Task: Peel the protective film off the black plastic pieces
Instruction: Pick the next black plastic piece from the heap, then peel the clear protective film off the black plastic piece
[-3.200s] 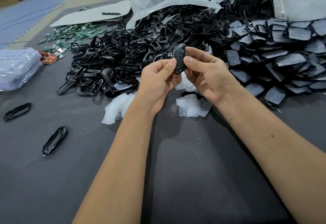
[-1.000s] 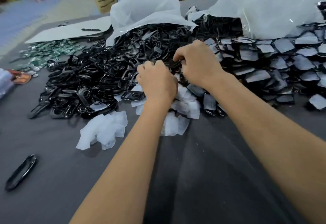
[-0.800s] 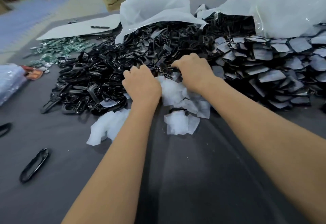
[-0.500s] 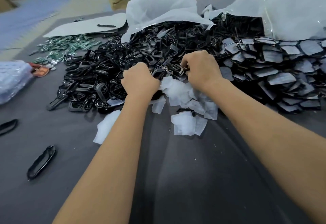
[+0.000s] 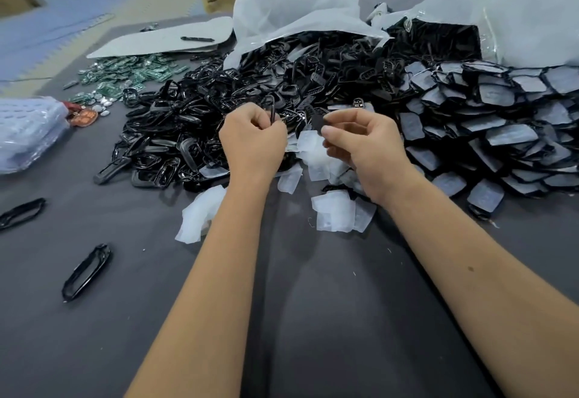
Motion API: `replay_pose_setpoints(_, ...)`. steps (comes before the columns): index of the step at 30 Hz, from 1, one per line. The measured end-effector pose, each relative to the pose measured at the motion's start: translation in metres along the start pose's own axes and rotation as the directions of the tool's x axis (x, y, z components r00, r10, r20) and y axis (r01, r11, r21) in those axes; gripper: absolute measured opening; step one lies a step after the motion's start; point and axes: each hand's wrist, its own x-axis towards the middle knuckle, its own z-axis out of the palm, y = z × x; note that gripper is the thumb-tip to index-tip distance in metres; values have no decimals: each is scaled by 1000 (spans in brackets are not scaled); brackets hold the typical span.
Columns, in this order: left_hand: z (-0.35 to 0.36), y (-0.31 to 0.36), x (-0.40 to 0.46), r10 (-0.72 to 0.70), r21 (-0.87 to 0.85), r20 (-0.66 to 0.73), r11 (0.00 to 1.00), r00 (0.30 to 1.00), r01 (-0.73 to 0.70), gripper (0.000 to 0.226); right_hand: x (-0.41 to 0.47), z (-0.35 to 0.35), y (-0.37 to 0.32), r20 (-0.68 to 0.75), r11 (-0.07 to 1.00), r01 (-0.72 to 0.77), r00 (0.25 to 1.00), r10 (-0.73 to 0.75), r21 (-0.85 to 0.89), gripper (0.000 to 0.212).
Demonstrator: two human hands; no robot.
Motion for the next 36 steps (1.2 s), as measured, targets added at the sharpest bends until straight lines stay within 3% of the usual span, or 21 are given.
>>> replay_pose_setpoints(4, -3, -14, -11, -91, -89, 71, 991, 993, 98, 34, -5, -6, 5, 61, 998, 49, 997, -51, 33, 20)
replay_pose_setpoints(8, -3, -19, -16, -155, -293, 163, 935, 974, 198, 33, -6, -7, 5, 96, 996, 90, 991, -90, 4, 30)
replay_pose_setpoints(13, -2, -14, -20, -87, -256, 140, 959, 986, 121, 29, -7, -5, 6, 105, 991, 121, 988, -115, -55, 38)
replay_pose_setpoints(15, -3, -14, -21, -56, -256, 189, 961, 980, 104, 27, -8, -4, 5, 96, 992, 118, 989, -114, -43, 38)
replay_pose_setpoints(18, -2, -13, -21, -22, -254, 272, 963, 962, 94, 46, -7, -3, 5, 75, 995, 99, 992, -100, 11, 33)
replay_pose_setpoints(21, 0, -13, -22, 13, -246, 310, 967, 951, 67, 41, -7, -4, 6, 76, 995, 97, 992, -98, 11, 23)
replay_pose_setpoints(26, 4, -16, -25, 16, -212, 258, 977, 966, 40, 9, -6, -3, 6, 63, 989, 146, 987, -145, 3, 18)
replay_pose_setpoints(32, 8, -25, -22, -56, -191, 156, 978, 986, 86, 7, -5, -2, 3, -66, 989, 127, 990, -122, 80, 6)
replay_pose_setpoints(36, 9, -26, -17, -88, -253, 74, 962, 993, 104, 14, -5, -4, 2, -79, 987, 84, 994, -73, 135, 8)
